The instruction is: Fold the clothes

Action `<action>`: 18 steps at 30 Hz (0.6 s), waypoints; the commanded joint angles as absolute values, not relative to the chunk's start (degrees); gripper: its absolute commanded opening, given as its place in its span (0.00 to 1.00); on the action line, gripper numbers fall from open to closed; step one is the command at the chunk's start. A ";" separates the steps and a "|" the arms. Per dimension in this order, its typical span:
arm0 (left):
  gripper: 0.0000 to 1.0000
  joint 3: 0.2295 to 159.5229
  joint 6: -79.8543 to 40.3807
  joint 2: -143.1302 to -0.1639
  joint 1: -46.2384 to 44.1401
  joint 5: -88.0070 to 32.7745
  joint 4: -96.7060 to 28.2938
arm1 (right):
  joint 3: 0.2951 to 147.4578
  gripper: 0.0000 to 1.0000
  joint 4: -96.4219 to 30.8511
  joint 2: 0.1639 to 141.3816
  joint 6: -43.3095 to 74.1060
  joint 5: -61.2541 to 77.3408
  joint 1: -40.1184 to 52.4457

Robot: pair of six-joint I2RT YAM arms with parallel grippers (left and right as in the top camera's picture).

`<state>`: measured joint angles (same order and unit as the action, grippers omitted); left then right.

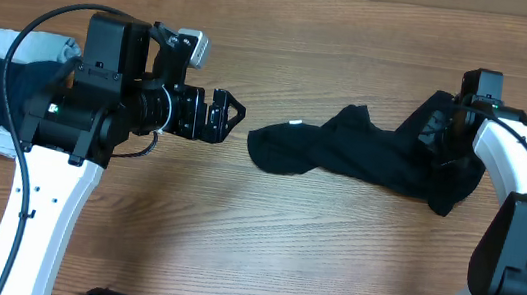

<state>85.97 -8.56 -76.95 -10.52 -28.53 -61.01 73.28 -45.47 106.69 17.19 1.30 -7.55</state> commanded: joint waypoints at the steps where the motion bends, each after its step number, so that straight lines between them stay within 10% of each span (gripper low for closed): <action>1: 1.00 87.22 -7.27 -77.21 -10.63 -29.67 -60.62 | 74.02 0.07 -46.26 104.51 17.80 4.80 -7.99; 11: 1.00 87.22 -7.27 -77.21 -10.63 -29.65 -60.55 | 74.02 0.04 -47.75 79.50 17.76 13.54 -6.13; 18: 1.00 87.22 -7.25 -77.21 -10.63 -29.41 -59.75 | 73.95 0.04 -56.42 75.66 20.82 24.18 14.70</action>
<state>85.97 -8.56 -76.95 -10.52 -28.73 -60.36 73.38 -55.61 75.99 18.04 19.33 6.13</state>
